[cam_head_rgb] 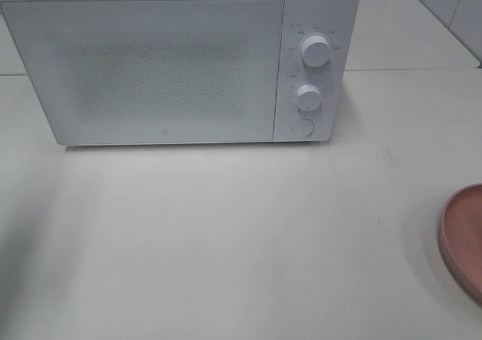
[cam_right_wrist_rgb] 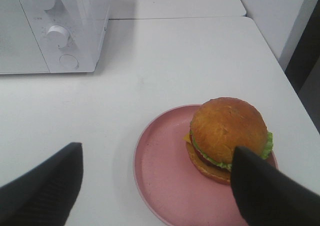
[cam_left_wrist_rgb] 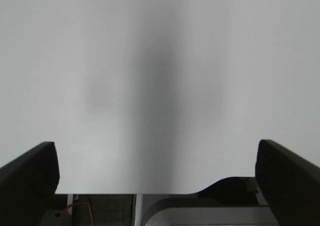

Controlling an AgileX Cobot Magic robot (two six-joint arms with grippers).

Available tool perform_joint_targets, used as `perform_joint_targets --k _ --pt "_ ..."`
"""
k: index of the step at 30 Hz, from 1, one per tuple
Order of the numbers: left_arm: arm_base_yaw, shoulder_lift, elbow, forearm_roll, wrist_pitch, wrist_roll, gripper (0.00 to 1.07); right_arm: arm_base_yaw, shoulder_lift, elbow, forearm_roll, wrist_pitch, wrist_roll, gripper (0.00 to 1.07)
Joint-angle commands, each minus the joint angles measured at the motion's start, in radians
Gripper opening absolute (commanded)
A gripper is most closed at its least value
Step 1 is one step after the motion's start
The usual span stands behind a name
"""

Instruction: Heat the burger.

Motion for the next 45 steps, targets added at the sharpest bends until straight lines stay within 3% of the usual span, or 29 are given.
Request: perform_joint_targets --k 1,8,11,14,16,20,30,32,36,45 --pt "0.002 -0.024 0.026 0.002 0.014 -0.008 1.0 -0.006 -0.025 0.002 0.001 -0.004 -0.01 0.76" --pt "0.002 -0.225 0.19 0.019 0.048 0.007 1.0 -0.006 -0.025 0.002 0.001 -0.004 -0.01 0.76" --pt "0.002 -0.254 0.208 0.021 0.043 0.02 1.0 -0.006 -0.025 0.002 0.001 -0.004 -0.01 0.76" --pt "-0.002 -0.355 0.25 0.007 0.015 0.056 1.0 -0.006 -0.025 0.002 0.001 -0.004 -0.01 0.76" --pt "-0.002 -0.494 0.276 -0.001 -0.002 0.11 1.0 -0.006 -0.025 0.002 0.001 -0.004 -0.01 0.76" --pt "-0.002 -0.593 0.288 0.002 0.02 0.13 1.0 -0.006 -0.025 0.002 0.001 -0.004 -0.01 0.76" --pt "-0.002 -0.841 0.29 -0.01 0.02 0.125 1.0 -0.006 -0.025 0.002 0.001 -0.004 -0.01 0.76" --pt "-0.002 -0.891 0.291 -0.051 0.015 0.095 1.0 -0.006 -0.025 0.002 0.001 -0.004 -0.01 0.76" --pt "-0.002 -0.936 0.291 -0.093 0.006 0.09 1.0 -0.006 -0.025 0.002 0.001 -0.004 -0.01 0.76" --pt "0.081 -1.152 0.291 -0.099 0.004 0.087 1.0 -0.006 -0.025 0.002 0.001 -0.004 -0.01 0.76"
